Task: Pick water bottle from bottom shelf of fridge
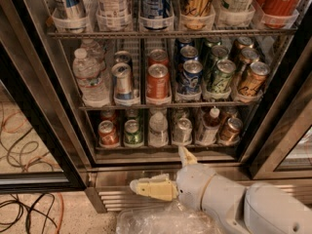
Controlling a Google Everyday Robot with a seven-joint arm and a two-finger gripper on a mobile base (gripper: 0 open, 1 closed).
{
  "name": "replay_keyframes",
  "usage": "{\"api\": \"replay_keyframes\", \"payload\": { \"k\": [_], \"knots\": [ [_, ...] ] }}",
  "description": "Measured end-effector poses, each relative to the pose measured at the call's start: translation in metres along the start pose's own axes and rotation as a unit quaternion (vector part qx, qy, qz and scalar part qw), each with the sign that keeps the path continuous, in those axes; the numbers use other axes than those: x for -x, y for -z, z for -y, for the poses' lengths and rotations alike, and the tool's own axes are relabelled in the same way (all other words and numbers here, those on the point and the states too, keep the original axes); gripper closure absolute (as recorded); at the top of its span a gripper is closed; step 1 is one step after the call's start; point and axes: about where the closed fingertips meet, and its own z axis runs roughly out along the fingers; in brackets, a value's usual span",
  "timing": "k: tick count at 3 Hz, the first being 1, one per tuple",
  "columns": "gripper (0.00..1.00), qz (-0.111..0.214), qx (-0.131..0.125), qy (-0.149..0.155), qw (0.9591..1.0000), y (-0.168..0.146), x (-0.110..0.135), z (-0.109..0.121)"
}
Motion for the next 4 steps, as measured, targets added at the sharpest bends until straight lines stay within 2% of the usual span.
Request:
{"api": "replay_keyframes", "payload": {
  "k": [1, 2, 3, 4],
  "knots": [
    [0.00, 0.040, -0.031, -0.036, 0.9981, 0.007, 0.008, 0.014],
    [0.00, 0.040, -0.031, -0.036, 0.9980, 0.007, 0.008, 0.014],
    [0.00, 0.061, -0.037, -0.033, 0.9969, 0.001, 0.005, 0.014],
    [0.00, 0.087, -0.051, 0.055, 0.9934, -0.010, -0.003, -0.011]
  ]
}}
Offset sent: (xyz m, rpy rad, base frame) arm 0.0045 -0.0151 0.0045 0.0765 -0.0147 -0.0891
